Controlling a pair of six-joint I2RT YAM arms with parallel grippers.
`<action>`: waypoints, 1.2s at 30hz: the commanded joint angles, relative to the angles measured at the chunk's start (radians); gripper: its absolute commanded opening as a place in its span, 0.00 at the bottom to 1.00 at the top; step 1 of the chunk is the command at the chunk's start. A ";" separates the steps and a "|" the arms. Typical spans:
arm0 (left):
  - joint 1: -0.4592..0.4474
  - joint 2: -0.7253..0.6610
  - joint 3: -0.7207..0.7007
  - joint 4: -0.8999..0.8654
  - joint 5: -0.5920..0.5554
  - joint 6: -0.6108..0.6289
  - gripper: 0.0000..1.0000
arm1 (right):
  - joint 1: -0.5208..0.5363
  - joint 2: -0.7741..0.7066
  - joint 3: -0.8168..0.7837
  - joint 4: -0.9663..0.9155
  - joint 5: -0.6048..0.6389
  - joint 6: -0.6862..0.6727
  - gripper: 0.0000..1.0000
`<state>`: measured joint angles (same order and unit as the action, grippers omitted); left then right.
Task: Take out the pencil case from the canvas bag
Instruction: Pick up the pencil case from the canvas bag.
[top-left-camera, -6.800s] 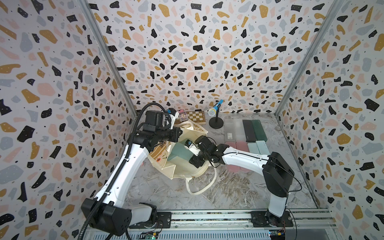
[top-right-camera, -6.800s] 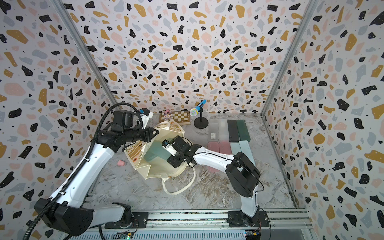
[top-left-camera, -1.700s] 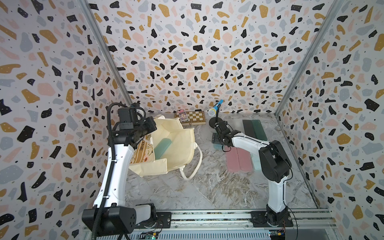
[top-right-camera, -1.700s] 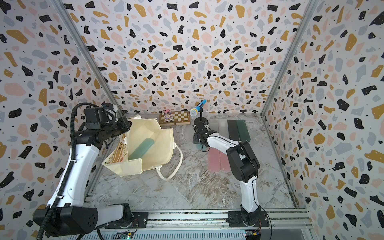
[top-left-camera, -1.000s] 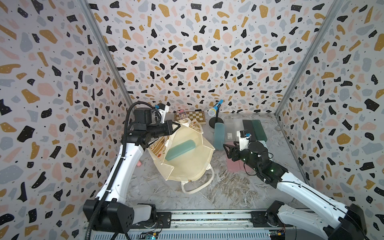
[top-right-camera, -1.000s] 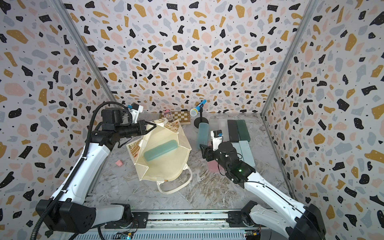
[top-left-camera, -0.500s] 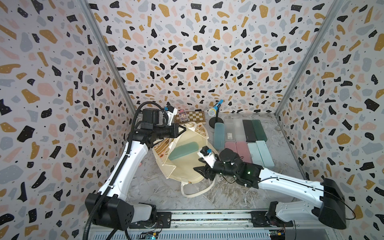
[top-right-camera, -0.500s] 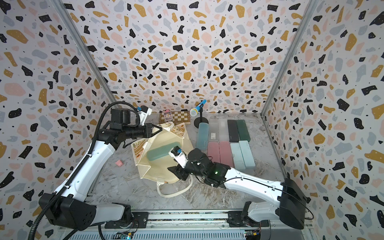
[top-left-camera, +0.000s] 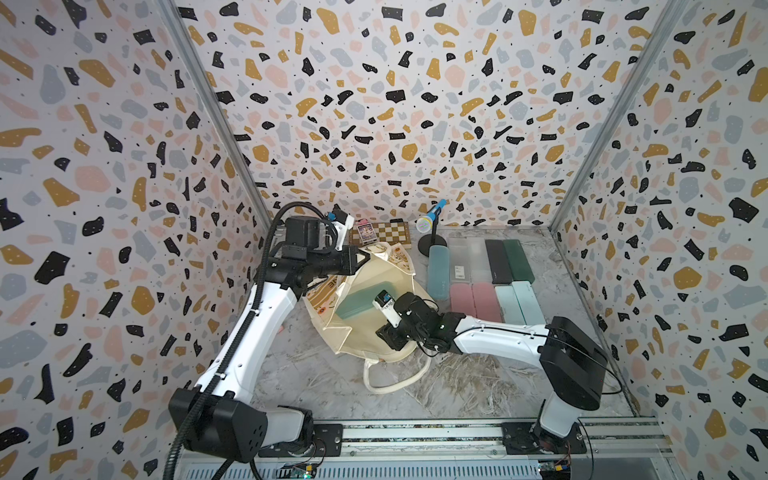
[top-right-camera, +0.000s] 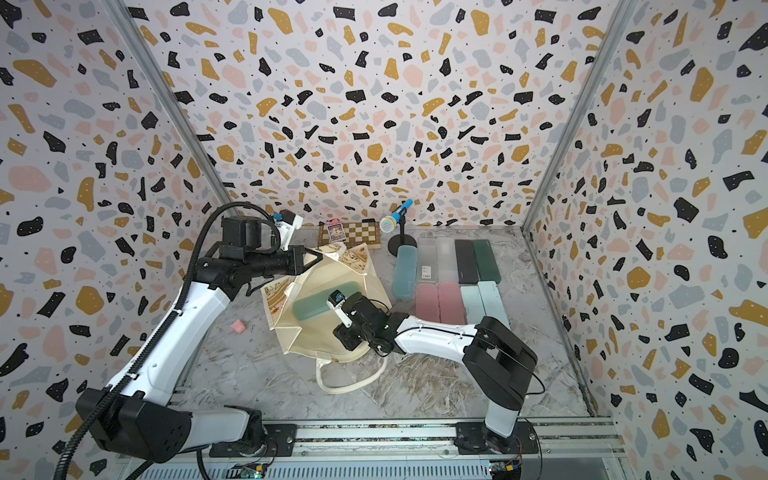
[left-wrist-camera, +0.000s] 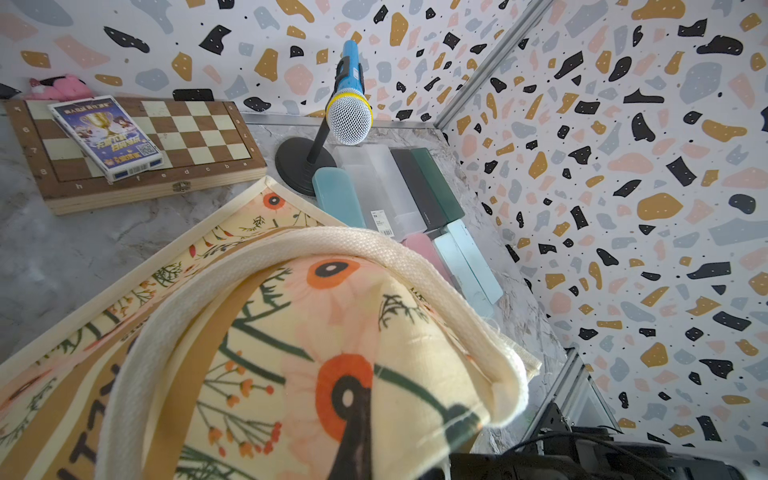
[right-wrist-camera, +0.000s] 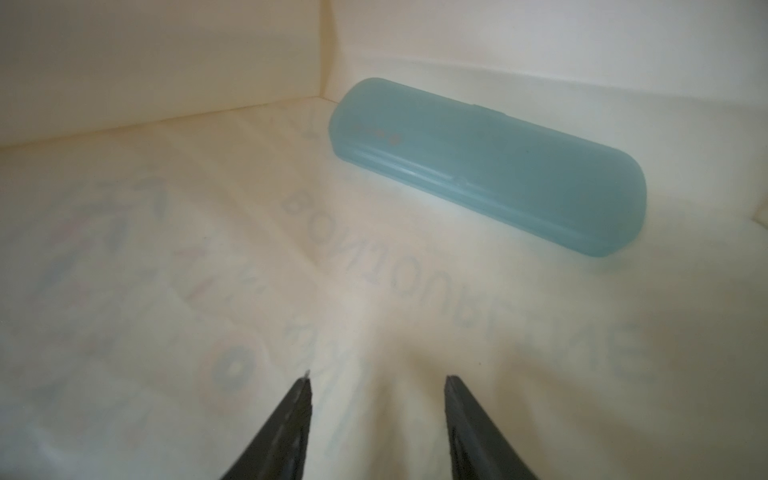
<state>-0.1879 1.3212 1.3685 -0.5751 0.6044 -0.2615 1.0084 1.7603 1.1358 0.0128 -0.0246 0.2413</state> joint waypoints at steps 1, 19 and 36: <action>-0.002 -0.030 0.015 0.030 -0.040 0.030 0.00 | -0.031 0.013 0.048 0.007 0.022 0.060 0.53; 0.004 -0.045 0.008 0.009 -0.137 0.019 0.00 | -0.062 0.194 0.199 -0.001 0.079 0.425 0.70; 0.019 -0.057 -0.020 0.048 -0.108 -0.012 0.00 | -0.120 0.231 0.278 -0.083 0.128 0.679 0.74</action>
<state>-0.1841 1.3014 1.3525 -0.5755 0.4915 -0.2546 0.9081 1.9797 1.3788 0.0013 0.0425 0.8089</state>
